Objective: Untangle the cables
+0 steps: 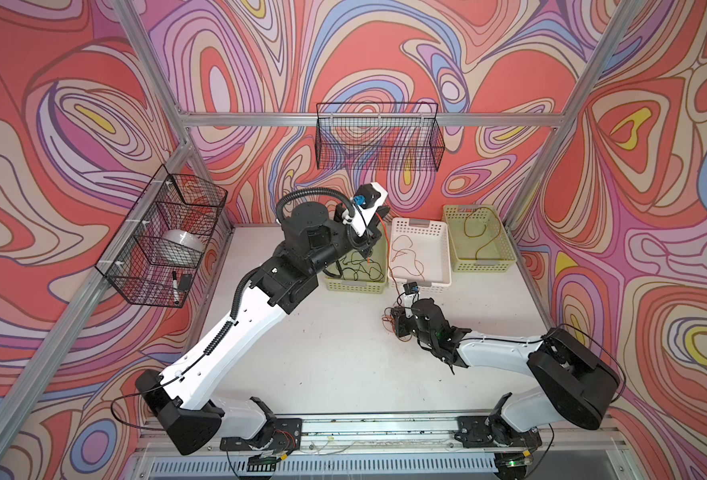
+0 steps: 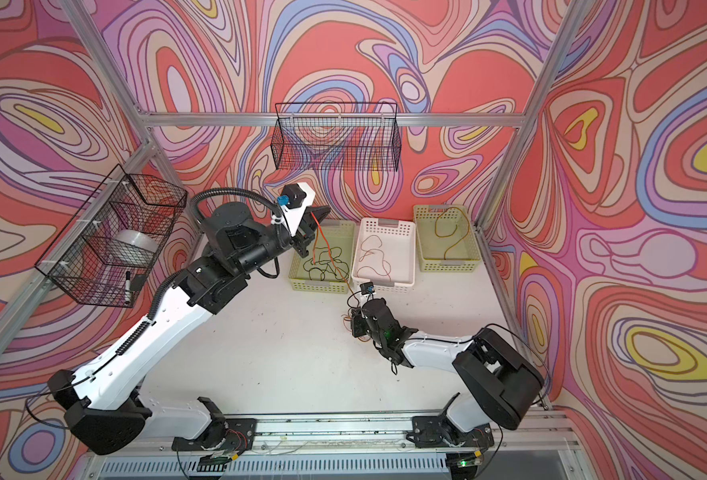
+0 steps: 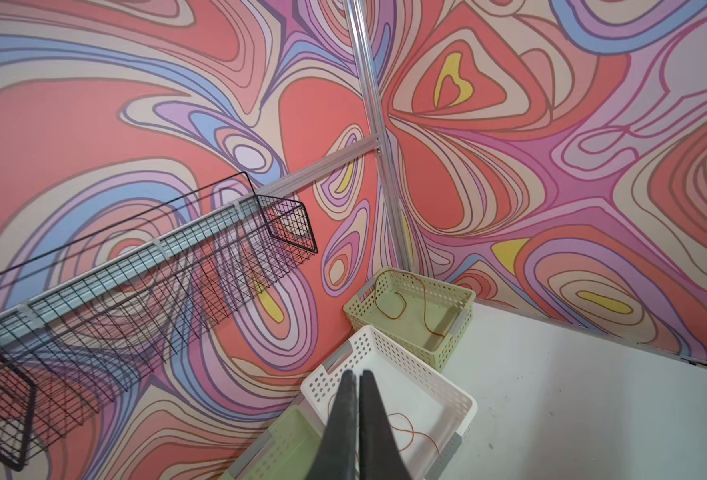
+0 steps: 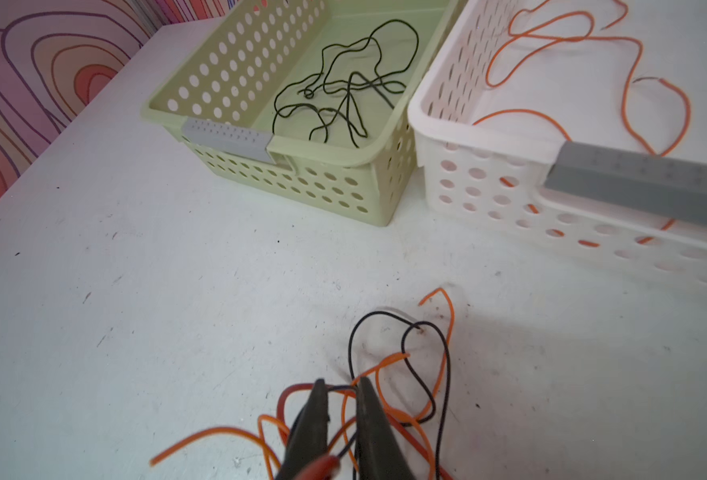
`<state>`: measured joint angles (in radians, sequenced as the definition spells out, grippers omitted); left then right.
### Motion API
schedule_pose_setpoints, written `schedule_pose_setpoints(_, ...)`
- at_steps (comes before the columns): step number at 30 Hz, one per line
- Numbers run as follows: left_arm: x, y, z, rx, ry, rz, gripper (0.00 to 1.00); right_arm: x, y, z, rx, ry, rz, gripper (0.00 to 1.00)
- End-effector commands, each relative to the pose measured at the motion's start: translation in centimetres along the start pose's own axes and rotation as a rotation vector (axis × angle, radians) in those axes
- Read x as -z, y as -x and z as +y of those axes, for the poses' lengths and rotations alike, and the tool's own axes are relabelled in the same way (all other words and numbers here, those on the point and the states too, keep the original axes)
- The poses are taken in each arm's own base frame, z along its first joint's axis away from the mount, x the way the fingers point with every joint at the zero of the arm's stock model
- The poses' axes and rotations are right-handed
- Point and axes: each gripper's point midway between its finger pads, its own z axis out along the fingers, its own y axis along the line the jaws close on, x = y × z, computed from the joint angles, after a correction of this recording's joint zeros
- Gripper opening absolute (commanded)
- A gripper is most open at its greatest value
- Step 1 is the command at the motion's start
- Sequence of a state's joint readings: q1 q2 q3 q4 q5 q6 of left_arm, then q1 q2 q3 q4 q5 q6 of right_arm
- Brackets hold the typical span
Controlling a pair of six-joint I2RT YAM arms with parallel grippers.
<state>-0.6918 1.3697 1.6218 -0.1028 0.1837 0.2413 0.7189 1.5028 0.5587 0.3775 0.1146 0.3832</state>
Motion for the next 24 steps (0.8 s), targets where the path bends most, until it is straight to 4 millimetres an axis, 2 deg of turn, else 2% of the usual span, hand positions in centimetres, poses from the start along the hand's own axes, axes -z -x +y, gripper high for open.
schedule_pose_setpoints(1, 0.0, 2.8, 0.7, -0.002, -0.004, -0.04, 0.0, -0.7, -1.3, 0.4, -0.022, 0.035, 0.042, 0.16)
schedule_pose_setpoints(9, -0.2, 7.1, 5.2, 0.028, 0.06, -0.081, 0.0, -1.2, -3.5, -0.6, -0.061, 0.013, 0.073, 0.16)
schedule_pose_setpoints(16, 0.5, 11.0, 7.8, -0.056, 0.117, -0.126, 0.0, -1.7, -5.5, -1.9, -0.097, -0.019, 0.08, 0.22)
schedule_pose_setpoints(21, 1.5, 12.5, 9.1, -0.069, 0.152, -0.169, 0.0, -2.3, -6.7, -2.4, -0.103, -0.036, 0.103, 0.28)
schedule_pose_setpoints(24, 1.9, 12.3, 9.6, -0.084, 0.171, -0.154, 0.0, -2.0, -6.7, -2.5, -0.103, -0.028, 0.078, 0.39)
